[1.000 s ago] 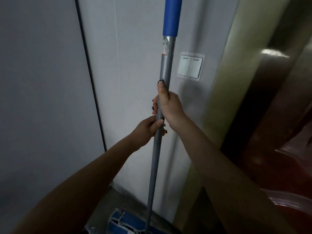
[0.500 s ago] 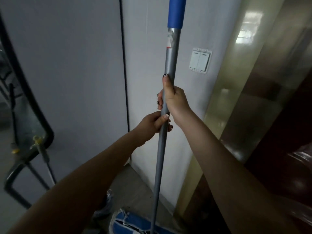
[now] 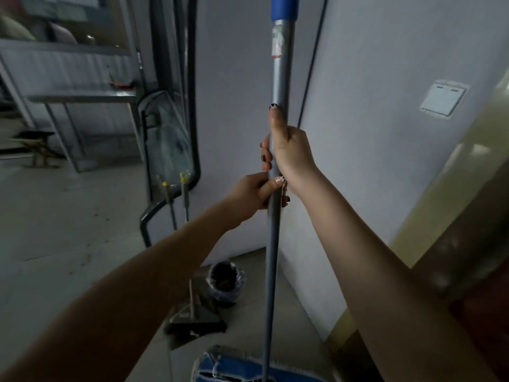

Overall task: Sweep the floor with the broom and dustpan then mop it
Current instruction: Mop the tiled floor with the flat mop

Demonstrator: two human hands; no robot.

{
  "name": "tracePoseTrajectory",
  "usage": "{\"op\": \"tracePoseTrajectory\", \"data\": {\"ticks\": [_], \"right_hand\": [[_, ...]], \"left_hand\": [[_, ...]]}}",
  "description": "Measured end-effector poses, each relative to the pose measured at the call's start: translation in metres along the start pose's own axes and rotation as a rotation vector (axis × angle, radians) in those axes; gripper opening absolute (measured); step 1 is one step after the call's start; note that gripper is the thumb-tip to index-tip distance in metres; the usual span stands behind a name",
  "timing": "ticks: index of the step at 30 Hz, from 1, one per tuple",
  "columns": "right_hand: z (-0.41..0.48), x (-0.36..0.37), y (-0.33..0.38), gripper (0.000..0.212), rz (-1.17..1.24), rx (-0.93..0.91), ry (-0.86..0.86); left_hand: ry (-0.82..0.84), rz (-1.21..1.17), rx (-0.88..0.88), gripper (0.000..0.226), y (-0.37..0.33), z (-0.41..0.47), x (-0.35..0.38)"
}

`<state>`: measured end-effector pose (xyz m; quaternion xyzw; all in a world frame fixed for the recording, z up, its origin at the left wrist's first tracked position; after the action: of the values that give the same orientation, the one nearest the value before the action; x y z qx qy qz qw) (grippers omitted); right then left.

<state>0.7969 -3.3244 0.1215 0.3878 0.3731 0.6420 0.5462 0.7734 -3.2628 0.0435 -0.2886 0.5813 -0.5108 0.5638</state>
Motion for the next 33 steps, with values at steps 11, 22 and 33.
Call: {"op": "tracePoseTrajectory", "data": {"ticks": [11,22,33], "right_hand": [[-0.092,0.213,0.013,0.058,0.085,0.028,0.269],[-0.154,0.424,-0.006,0.057,0.174,0.113,0.521],[-0.197,0.645,-0.064,0.050,0.270,0.200,0.655]], "left_hand": [[-0.332,0.025,-0.133,0.022,0.045,-0.172,-0.153],[-0.657,0.128,-0.353,0.022,0.097,-0.316,-0.313],[-0.778,0.107,-0.484,0.024,0.210,-0.425,-0.487]]}}
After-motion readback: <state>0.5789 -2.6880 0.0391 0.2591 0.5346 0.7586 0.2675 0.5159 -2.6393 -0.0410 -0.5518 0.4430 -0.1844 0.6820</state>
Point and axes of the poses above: each hand's wrist, its own z-axis towards the middle knuckle, its own x-axis out of the palm, y = z × x, the point moved 8 cm from there along z, towards the middle knuckle, and after that the axes turned 14 degrees about z, right-handed, at the moved point
